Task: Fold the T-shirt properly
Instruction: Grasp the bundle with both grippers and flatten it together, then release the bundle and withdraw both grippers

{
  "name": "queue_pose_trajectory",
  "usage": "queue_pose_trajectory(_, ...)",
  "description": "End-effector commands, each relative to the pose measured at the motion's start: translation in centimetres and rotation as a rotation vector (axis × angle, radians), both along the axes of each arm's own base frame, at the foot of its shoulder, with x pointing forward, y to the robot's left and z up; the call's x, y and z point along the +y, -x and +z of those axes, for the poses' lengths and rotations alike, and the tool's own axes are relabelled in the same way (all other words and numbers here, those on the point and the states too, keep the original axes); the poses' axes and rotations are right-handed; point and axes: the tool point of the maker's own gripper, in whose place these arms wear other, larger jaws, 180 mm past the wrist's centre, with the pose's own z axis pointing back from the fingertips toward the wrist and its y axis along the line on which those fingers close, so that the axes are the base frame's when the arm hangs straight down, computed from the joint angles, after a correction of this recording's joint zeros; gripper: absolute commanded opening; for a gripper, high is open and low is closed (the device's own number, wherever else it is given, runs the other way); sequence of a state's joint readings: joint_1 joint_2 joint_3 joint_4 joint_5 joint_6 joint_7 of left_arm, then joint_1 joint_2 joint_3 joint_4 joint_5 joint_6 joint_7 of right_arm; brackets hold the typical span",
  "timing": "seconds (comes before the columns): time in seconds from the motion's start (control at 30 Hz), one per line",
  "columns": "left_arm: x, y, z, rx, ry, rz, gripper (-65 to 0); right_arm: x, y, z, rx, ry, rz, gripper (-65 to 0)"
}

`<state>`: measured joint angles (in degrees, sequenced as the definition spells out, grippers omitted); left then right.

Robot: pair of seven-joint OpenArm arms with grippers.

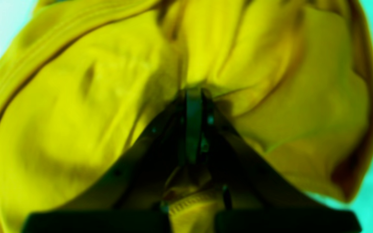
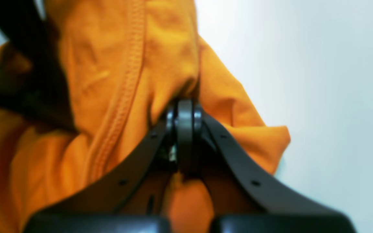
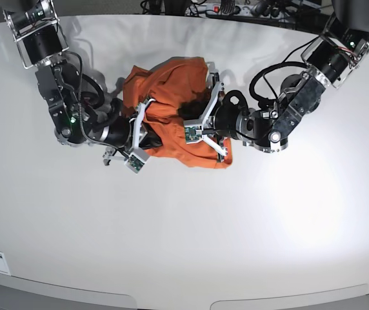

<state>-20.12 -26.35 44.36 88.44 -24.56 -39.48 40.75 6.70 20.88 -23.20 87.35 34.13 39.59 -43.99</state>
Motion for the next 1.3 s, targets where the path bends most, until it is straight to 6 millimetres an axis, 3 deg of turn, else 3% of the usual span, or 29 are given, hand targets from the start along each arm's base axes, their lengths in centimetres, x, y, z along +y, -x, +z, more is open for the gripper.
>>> queue_pose_trajectory(0.0,5.4,-3.1,-2.4,-0.105,-0.289,0.071,-65.0,-2.3,0.6,-1.3,0.027,0.089,-0.016,-65.0)
queue_pose_trajectory(0.1,5.6,-6.6,-0.7,-0.210,-0.275,0.153,-65.0,-4.4,1.3,-1.1,0.033,0.061,-0.110,-65.0)
queue_pose_trajectory(0.2,5.1,-8.6,0.6,-0.287,-0.216,0.179,-65.0,-5.2,2.3,0.7,0.012,0.000,-0.169,-65.0)
queue_pose_trajectory(0.33,3.7,-9.6,1.7,-0.361,-0.103,0.169,-65.0,-4.9,4.5,3.2,-0.033,-0.051,-0.175,-65.0)
queue_pose_trajectory(0.43,3.6,-10.6,2.4,-0.409,-0.110,0.158,-65.0,-4.2,5.5,4.3,-0.057,-0.063,-0.163,-65.0)
queue_pose_trajectory(0.63,3.6,-13.7,7.1,-0.488,-0.109,0.190,-65.0,-3.4,5.7,4.6,-0.064,-0.080,-0.178,-65.0)
queue_pose_trajectory(0.8,1.5,-12.7,11.8,-0.398,0.026,0.166,-65.0,-2.1,4.6,6.2,-0.127,-0.160,-0.184,-65.0)
queue_pose_trajectory(0.93,0.1,-10.8,13.3,-0.362,0.088,0.050,-65.0,-2.0,3.5,7.1,-0.173,-0.162,-0.173,-65.0)
queue_pose_trajectory(1.13,3.1,-11.3,14.6,-0.335,0.077,0.115,-65.0,-2.8,0.5,8.0,-0.274,-0.126,-0.186,-65.0)
queue_pose_trajectory(1.27,5.9,-10.4,15.5,-0.221,0.141,0.177,-65.0,-3.5,-1.4,7.4,-0.265,-0.120,-0.208,-65.0)
